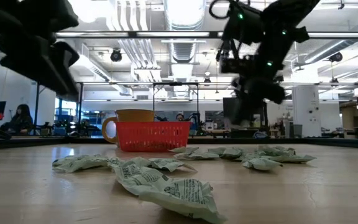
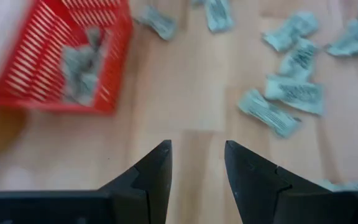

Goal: Pick and place Stevia / Truvia into bins
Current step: Put the gray stevia packet into the red basket

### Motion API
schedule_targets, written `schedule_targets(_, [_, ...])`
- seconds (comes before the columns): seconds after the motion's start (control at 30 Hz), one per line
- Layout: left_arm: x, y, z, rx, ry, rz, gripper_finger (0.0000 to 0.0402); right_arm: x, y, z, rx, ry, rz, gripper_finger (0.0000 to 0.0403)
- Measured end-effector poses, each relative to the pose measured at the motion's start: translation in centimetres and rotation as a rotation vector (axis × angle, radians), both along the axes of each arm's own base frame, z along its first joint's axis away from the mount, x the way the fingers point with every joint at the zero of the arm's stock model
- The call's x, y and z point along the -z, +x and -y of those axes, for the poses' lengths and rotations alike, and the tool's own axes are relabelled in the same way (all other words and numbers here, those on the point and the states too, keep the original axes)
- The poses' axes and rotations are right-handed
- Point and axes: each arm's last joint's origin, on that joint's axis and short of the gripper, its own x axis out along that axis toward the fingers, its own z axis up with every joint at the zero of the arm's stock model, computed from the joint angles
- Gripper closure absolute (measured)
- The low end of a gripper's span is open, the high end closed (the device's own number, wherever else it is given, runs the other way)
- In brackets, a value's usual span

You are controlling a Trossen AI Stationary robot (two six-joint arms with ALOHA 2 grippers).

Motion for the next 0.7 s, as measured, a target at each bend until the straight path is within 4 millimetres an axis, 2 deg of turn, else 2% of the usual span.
schedule_targets(0.17, [0.6, 0.0, 0.2, -0.008, -0.051, -0.049, 0.0269, -1.7, 2.1, 0.1, -0.088, -0.101, 0.235, 0.0394])
schedule_targets(0.4, [1.4, 0.4, 0.3, -0.009, -0.031, -0.087, 0.0269, -3.5, 3.7, 0.2, -0.128, -0.167, 0.484, 0.0394])
schedule_targets(0.6, [2.0, 0.6, 0.5, -0.01, -0.018, -0.117, 0.0269, -2.8, 5.2, -0.2, -0.282, -0.119, 0.594, 0.0394])
schedule_targets(0.7, [2.1, 0.6, 0.5, -0.009, -0.015, -0.122, 0.0269, -2.2, 5.7, -0.2, -0.303, -0.13, 0.609, 0.0394])
